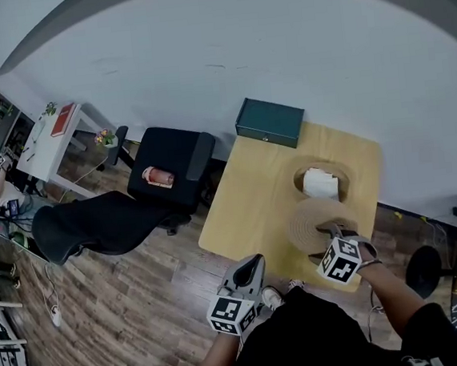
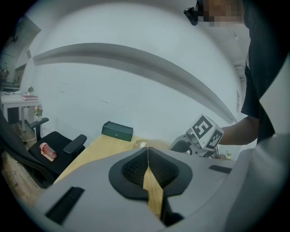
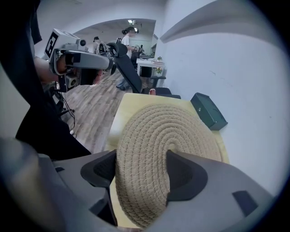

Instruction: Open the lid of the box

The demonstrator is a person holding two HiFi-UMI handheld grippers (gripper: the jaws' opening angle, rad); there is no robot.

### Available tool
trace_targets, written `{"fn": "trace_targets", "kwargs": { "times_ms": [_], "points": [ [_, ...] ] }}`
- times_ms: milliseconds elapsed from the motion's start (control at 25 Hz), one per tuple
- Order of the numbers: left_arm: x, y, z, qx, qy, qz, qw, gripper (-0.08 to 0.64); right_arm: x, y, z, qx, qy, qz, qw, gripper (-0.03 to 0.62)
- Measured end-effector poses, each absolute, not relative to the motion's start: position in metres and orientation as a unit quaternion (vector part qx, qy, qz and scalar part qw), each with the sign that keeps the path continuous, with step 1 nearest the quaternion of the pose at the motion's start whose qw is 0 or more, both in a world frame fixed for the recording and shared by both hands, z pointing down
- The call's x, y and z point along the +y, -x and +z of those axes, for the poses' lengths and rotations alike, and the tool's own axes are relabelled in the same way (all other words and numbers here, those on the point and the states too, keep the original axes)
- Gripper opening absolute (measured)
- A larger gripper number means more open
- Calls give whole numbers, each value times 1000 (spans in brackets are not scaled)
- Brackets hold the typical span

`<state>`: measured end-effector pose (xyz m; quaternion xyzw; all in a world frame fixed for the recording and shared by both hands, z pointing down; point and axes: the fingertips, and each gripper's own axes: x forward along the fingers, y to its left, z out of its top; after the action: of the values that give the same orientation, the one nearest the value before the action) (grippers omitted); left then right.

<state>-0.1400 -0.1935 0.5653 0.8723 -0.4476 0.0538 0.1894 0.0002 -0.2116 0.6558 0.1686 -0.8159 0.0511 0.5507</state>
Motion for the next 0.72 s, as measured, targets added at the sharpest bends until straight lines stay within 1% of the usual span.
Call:
{"fn": "trace_targets", "kwargs": {
  "times_ms": [280, 720],
  "points": [
    [-183, 137, 568, -447, -871, 55, 194, 21, -185, 10, 693, -816, -148, 81, 553, 347],
    [-181, 137, 575, -451, -868, 61, 199, 21, -194, 2, 743, -806, -168, 98, 559, 347]
  ]
}}
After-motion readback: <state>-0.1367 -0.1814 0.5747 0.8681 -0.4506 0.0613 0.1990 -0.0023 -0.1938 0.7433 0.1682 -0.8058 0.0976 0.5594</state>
